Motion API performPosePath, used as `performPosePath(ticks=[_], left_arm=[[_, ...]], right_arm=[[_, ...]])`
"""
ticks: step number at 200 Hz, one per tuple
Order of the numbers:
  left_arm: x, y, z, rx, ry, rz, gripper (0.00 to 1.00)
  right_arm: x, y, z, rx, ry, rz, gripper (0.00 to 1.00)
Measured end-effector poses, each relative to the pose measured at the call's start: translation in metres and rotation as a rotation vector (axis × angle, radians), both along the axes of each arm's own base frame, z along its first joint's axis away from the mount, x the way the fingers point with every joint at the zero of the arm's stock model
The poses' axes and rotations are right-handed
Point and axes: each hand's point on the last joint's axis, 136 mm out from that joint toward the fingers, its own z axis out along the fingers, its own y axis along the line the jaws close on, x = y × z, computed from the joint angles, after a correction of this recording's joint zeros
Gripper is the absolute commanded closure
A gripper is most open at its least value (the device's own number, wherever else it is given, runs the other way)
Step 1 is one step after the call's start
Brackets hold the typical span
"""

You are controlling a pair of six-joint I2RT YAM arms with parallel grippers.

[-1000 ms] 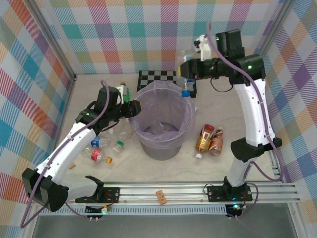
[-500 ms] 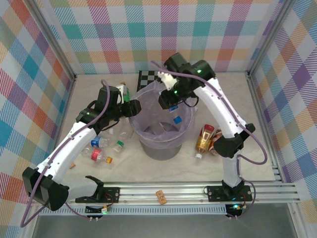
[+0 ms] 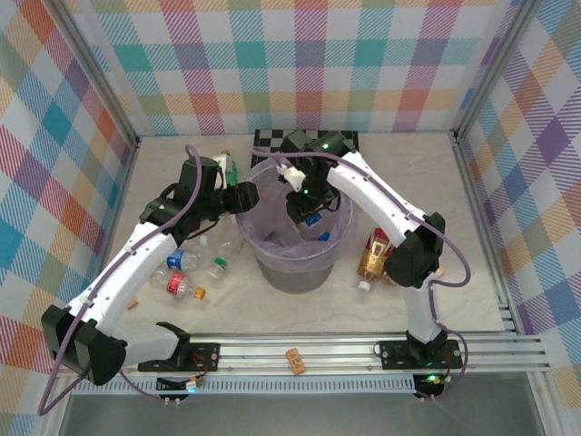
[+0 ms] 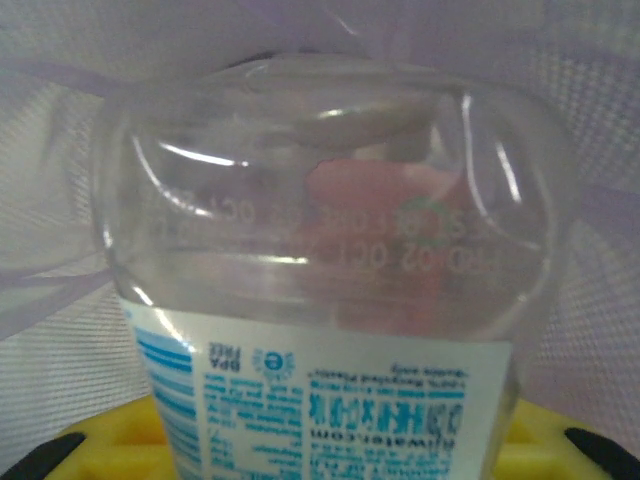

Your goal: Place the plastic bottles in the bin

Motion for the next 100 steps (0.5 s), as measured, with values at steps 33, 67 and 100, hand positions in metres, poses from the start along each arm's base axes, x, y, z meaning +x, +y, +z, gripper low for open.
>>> performPosePath(ticks=[33,67,100], left_arm=[[0.001,0.000,0.001,0.000,-0.002,0.001,0.37],[0.002,0.001,0.001,0.003,-0.006,0.007,0.37],[0.003,0.002,0.001,0.007,-0.008,0.012,0.37]], right_arm=[[0.003,0.001,-0.029,-0.024,0.013,-0.011,0.70],[0.004,0.000,-0.057,-0.052,0.016,-0.024,0.64],[0.007,0.001,-0.068,-0.052,0.009,-0.043,0.54]])
